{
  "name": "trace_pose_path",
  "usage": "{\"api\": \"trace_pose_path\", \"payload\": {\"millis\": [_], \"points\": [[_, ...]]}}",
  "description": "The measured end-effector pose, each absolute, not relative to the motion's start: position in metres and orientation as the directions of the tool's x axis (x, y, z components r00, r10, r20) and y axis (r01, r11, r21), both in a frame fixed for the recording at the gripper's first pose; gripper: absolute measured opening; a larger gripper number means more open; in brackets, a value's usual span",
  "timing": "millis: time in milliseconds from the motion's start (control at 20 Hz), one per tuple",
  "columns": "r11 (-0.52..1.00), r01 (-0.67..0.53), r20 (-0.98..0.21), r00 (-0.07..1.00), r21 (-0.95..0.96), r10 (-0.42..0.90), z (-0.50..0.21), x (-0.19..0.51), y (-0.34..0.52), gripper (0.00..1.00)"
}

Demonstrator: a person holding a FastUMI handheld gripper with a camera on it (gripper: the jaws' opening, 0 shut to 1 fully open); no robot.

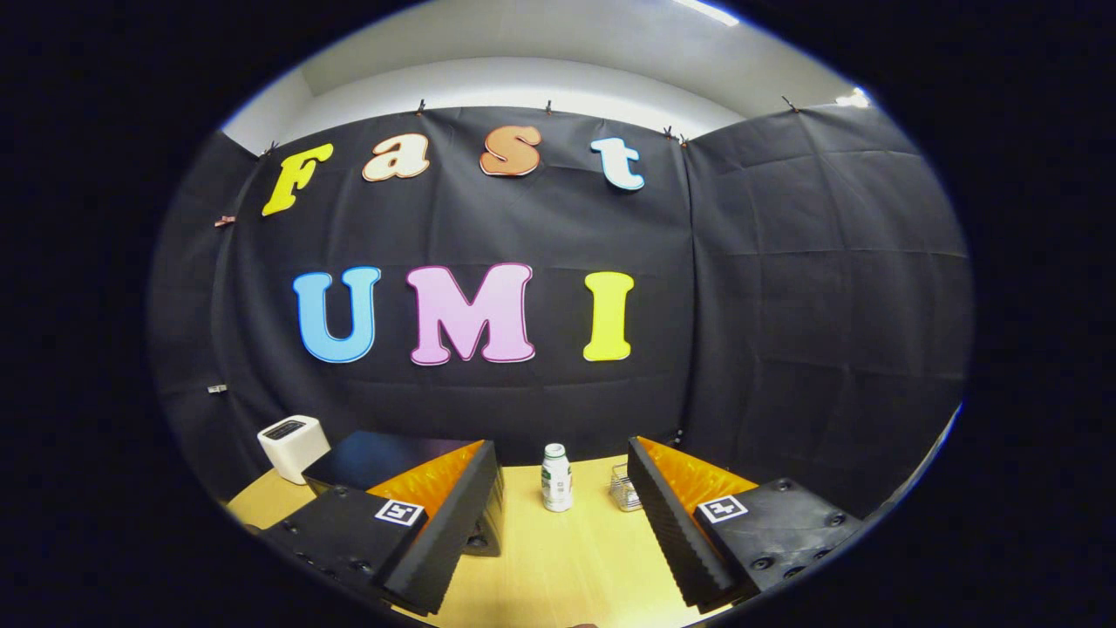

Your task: Open the toaster oven, put the food inside, and close the toaster oven door.

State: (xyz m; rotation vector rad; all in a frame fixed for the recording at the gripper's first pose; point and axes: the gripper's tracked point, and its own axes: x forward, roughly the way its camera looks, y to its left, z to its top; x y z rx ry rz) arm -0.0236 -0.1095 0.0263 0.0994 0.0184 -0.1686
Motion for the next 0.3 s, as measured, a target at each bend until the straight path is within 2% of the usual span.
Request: {"api": "trace_pose_path", "payload": {"millis": [300], "points": [[0.992, 0.101, 0.002, 0.995, 0.074, -0.102, 0.041, -0.011, -0.080, 0.98]]}}
